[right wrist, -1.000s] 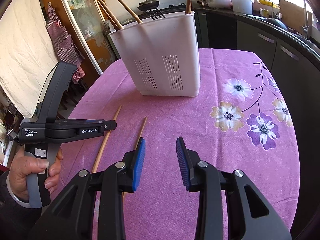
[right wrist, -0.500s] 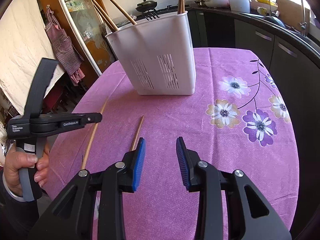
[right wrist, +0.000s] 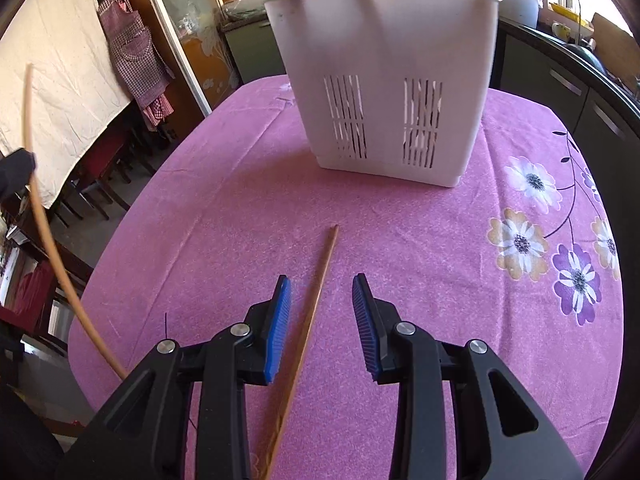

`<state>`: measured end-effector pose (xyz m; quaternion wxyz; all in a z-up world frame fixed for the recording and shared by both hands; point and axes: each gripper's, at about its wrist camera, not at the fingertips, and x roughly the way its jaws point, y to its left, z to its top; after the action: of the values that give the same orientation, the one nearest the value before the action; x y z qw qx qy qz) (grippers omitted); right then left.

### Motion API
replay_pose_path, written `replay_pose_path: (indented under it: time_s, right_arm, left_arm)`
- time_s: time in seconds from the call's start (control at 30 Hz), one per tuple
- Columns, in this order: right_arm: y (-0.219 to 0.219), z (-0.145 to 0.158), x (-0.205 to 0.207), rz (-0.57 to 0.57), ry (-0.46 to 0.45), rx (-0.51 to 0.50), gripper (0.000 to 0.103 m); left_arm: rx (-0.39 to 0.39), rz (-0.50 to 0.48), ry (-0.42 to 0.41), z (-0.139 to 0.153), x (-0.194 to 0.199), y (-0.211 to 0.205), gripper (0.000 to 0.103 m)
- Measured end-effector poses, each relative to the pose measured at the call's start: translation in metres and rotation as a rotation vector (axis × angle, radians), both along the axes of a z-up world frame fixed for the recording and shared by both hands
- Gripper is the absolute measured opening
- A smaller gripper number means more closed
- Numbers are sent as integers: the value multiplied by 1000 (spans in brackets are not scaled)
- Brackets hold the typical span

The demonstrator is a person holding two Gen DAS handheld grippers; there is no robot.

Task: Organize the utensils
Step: 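Carry the chopstick upright toward the holder while the right gripper grasps the last chopstick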

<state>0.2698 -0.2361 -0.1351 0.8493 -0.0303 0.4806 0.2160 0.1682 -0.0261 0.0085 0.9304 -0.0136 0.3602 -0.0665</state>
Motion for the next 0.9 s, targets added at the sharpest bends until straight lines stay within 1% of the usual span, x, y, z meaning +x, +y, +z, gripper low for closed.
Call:
replay_pose_path:
  time_s: [0.1,0.2,0.3,0.37,0.4,0.43,0.47,0.6,0.67,0.77,0.9]
  right_arm:
    - [11,-12,8,-9,23,-43,33]
    - [19,-18,9,-9,23,-72,33]
    - [23,-19,9,-16,8,-104,33]
    - [27,-20,9,-19,-9,-136,25]
    - [27,-21,10,-19,-9,-133,24]
    - [25,-21,11,-22,-11,-133,19]
    - [25,-21,12,-22,-9,-128,8]
    - [24,-21,13,-15,-16,-128,6]
    - [24,-20,12,-14,-13,-113,6]
    - [10,-3,5,-27,-50,-60,6]
    - [-12,39,-13,-46,-142,38,6]
  left_arm:
    - [2,-7,-22,4,-7,2,6]
    - [5,-15,-32,4,-11,3,6]
    - [0,-22,-36,4,-13,3,6]
    - [-3,-28,-38,4,-14,3,6]
    - [-6,-31,-39,4,-15,4,6]
    - [-8,-33,-41,4,-16,5,6]
    - [-8,-35,-42,4,-16,5,6]
    - [-10,-33,-44,4,-17,6,6]
    - [-12,-30,-43,4,-18,7,6]
    - [-10,-30,-43,5,-18,10,6]
    - [-13,-31,-40,6,-18,9,6]
